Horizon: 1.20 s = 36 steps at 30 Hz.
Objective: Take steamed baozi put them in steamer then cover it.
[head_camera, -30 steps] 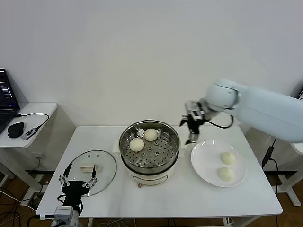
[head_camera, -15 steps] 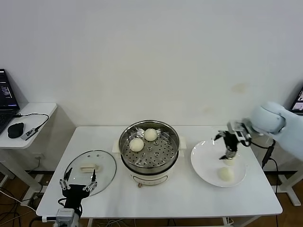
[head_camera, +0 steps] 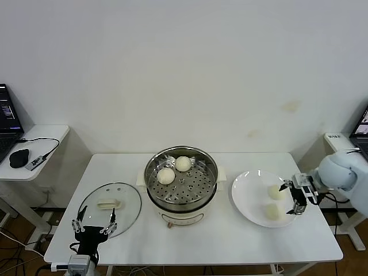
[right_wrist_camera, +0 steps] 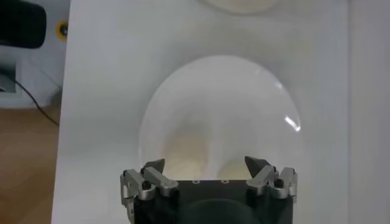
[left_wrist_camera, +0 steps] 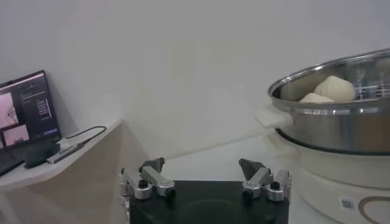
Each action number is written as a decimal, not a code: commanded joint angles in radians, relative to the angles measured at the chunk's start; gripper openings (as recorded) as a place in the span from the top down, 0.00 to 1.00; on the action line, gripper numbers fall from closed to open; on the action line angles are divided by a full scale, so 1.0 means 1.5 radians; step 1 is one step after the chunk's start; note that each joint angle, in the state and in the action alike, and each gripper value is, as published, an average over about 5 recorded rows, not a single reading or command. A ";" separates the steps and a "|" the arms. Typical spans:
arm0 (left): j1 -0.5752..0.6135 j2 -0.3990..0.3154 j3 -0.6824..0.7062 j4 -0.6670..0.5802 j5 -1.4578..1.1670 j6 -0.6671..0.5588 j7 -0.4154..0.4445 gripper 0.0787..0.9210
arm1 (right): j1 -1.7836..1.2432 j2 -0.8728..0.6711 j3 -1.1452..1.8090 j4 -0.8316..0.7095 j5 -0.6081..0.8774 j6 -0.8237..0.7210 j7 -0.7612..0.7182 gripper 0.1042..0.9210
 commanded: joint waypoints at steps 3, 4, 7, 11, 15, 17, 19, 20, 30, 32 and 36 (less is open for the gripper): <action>0.001 0.000 -0.003 0.000 0.000 0.000 0.000 0.12 | -0.092 0.049 0.061 -0.071 -0.054 0.013 0.013 0.12; 0.001 0.000 -0.003 0.000 -0.001 0.000 0.000 0.12 | -0.091 0.055 0.058 -0.076 -0.054 0.013 0.014 0.12; 0.001 -0.001 -0.005 0.002 -0.001 0.000 0.000 0.12 | -0.085 0.072 0.051 -0.088 -0.054 0.011 0.018 0.12; 0.000 -0.001 -0.006 0.003 -0.001 -0.001 0.000 0.12 | -0.077 0.089 0.039 -0.098 -0.053 0.008 0.020 0.12; -0.001 -0.002 -0.006 0.002 -0.001 -0.001 0.000 0.12 | -0.076 0.104 0.036 -0.106 -0.054 0.001 0.021 0.12; -0.001 -0.002 -0.007 0.002 -0.001 -0.001 0.000 0.12 | -0.076 0.109 0.034 -0.110 -0.054 -0.002 0.021 0.13; 0.000 -0.002 -0.007 0.002 0.000 -0.001 0.000 0.12 | -0.076 0.114 0.033 -0.114 -0.055 -0.005 0.021 0.14; 0.000 -0.002 -0.007 0.003 0.000 -0.001 0.000 0.12 | -0.076 0.116 0.032 -0.117 -0.055 -0.005 0.021 0.15; -0.002 -0.004 -0.006 0.006 -0.001 -0.002 0.000 0.12 | -0.062 0.121 0.022 -0.126 -0.051 -0.013 0.009 0.26; -0.002 -0.004 -0.006 0.007 -0.001 -0.002 0.000 0.12 | -0.057 0.118 0.019 -0.124 -0.047 -0.015 0.003 0.30; -0.004 -0.005 -0.006 0.008 -0.001 -0.002 0.000 0.12 | -0.048 0.110 0.014 -0.122 -0.040 -0.021 -0.008 0.37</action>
